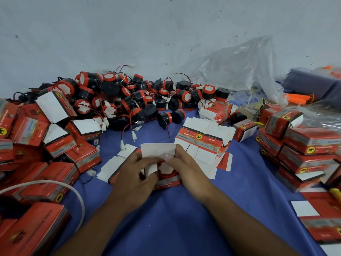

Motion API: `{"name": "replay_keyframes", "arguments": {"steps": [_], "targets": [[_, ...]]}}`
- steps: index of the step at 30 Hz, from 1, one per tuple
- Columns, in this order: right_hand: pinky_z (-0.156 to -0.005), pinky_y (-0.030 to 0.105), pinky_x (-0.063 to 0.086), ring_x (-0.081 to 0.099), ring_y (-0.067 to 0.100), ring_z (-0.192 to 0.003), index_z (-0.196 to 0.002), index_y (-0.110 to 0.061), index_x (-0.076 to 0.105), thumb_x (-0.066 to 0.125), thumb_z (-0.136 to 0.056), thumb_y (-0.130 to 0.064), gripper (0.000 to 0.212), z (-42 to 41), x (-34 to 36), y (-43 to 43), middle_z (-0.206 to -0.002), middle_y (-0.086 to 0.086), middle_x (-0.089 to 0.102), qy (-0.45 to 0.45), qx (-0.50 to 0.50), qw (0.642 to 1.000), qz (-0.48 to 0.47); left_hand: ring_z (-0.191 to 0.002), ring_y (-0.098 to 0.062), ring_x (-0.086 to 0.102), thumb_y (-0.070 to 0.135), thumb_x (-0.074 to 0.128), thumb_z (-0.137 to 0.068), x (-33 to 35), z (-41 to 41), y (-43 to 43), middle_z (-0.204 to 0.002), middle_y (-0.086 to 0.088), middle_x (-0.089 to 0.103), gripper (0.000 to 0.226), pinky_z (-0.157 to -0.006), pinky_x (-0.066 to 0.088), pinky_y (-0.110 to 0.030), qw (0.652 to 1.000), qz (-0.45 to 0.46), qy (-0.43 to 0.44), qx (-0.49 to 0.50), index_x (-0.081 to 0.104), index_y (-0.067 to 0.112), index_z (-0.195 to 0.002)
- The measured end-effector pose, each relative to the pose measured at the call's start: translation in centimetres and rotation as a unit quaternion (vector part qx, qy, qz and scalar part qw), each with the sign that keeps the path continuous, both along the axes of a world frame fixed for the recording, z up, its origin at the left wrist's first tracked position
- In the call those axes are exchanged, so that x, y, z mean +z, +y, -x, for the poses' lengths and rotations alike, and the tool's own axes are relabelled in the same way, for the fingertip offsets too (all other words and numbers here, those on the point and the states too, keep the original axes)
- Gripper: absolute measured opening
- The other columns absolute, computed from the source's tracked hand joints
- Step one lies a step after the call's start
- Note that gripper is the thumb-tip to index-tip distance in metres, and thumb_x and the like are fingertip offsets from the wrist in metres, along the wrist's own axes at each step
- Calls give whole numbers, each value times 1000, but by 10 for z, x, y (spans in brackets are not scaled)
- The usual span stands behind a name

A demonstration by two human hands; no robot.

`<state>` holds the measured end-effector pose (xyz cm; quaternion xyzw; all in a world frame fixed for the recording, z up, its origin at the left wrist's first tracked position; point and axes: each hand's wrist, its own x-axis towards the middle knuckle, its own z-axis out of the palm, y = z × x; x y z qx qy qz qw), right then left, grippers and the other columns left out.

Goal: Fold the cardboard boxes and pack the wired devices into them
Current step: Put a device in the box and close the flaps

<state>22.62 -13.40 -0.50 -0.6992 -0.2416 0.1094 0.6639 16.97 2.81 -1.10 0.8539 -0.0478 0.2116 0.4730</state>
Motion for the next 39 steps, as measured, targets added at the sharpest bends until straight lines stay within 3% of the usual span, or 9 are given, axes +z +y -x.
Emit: {"name": "replay_keyframes", "arguments": {"steps": [4,7,13,20,23,27,31,35,39], "targets": [[-94,47,56,71,22,-101,-116,-18,68,56,-103,-17,18,-5,0,-4,-106,3,74,-41,-21,999,17,-116,-3,54,52,49,-81,1,1,3,-116,14,57,38,-93,47,-23,999,3,19,-33,70,40,-111],[-90,40,58,70,19,-97,-117,-18,68,61,-98,-6,23,-6,-1,-6,-105,0,75,-76,-9,996,44,-116,-4,56,43,57,-81,2,3,4,-119,16,59,39,-92,50,-25,997,37,27,-55,71,30,-115],[-81,36,54,65,18,-91,-100,-27,64,66,-96,-14,13,-9,1,-7,-94,-7,69,-118,-22,988,98,-106,-1,57,4,65,-86,-2,7,2,-114,24,58,37,-75,47,-9,995,69,6,-76,63,25,-116],[-78,36,53,63,14,-84,-97,-14,67,69,-94,-12,4,-7,-1,-7,-91,-4,67,-195,-64,970,131,-128,-2,49,13,72,-88,-4,1,10,-138,18,52,25,-92,50,-25,998,22,-15,-57,76,24,-110],[-79,42,53,65,18,-89,-102,-10,68,74,-91,-22,17,-7,0,-10,-97,1,69,-224,-40,964,137,-122,-14,57,28,69,-86,-4,1,13,-133,13,58,24,-91,54,-33,998,39,5,-58,75,28,-109],[-83,34,54,64,13,-97,-111,-21,67,60,-92,-55,39,-7,5,-18,-104,-8,68,-182,-3,972,147,-109,-9,64,27,61,-95,2,3,13,-123,18,63,17,-79,48,-10,995,30,-14,-97,75,29,-104],[-93,37,53,62,13,-107,-120,-30,65,71,-93,-36,28,-10,2,-20,-110,-11,66,-151,20,978,141,-104,-5,63,9,66,-93,-3,1,22,-127,17,64,25,-80,46,-9,997,38,-16,-72,76,27,-107],[-99,42,52,61,14,-113,-122,-36,69,74,-89,-24,35,-10,4,-18,-115,-10,64,-117,39,987,106,-115,-11,64,-10,70,-83,-8,-2,24,-117,10,69,27,-77,55,-21,982,175,4,-69,60,16,-85],[-100,38,51,62,12,-112,-123,-25,72,75,-87,-20,37,-9,2,-14,-115,-9,65,-104,17,990,95,-118,-17,61,-5,62,-84,-9,-2,27,-119,-1,63,35,-88,55,-27,981,134,-20,-136,64,19,-110]]}}
